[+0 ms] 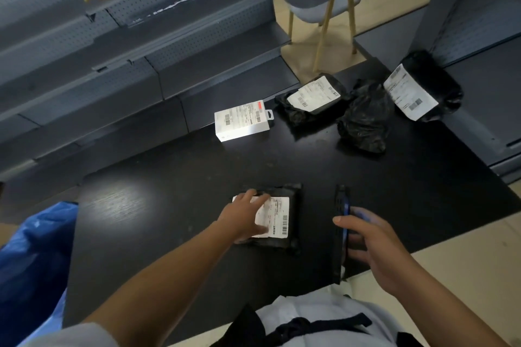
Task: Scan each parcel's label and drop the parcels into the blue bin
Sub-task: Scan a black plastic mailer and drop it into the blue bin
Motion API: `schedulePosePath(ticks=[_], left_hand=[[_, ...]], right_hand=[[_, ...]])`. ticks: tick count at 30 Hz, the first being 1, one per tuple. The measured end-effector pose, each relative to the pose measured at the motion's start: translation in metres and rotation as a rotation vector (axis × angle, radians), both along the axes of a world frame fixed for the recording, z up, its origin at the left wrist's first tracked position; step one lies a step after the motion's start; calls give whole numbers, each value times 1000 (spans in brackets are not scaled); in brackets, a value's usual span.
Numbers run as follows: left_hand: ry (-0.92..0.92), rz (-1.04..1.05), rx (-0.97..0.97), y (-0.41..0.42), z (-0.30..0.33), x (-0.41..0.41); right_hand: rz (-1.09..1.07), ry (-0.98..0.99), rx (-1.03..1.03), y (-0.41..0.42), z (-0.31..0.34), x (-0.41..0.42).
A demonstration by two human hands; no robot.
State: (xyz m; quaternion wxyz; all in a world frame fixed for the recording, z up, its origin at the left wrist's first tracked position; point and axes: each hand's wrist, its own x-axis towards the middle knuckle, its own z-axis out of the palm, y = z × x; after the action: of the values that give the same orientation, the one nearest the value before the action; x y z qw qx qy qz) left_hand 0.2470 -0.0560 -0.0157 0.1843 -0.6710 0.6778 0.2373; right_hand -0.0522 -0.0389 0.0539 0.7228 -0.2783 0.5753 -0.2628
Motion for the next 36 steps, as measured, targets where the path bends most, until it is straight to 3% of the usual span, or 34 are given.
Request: schedulePosePath(ticks=[5,9,14,20,24,27,31,36], left_hand=[[-103,382,-18,30,0,16],[40,733,11,62,0,29],[114,857,-29,101,-5,16],[269,890,-36,127,-20,7],[250,845,-255,124,-15,22],[280,653,-377,114,-13,30],[232,390,-254,95,-22,37],[249,304,-252,100,-38,50]], right_hand=[[119,-18,59,-9,-1,11],[230,5,74,-15,-6,21],[348,39,84,-17,-6,38],[476,163,43,-6,-7,55],[608,330,-2,-3,-1,63],[793,530,-123,-4,13,75],[1178,955,-323,-4,41,103],[1438,1253,-354,2,62,146]])
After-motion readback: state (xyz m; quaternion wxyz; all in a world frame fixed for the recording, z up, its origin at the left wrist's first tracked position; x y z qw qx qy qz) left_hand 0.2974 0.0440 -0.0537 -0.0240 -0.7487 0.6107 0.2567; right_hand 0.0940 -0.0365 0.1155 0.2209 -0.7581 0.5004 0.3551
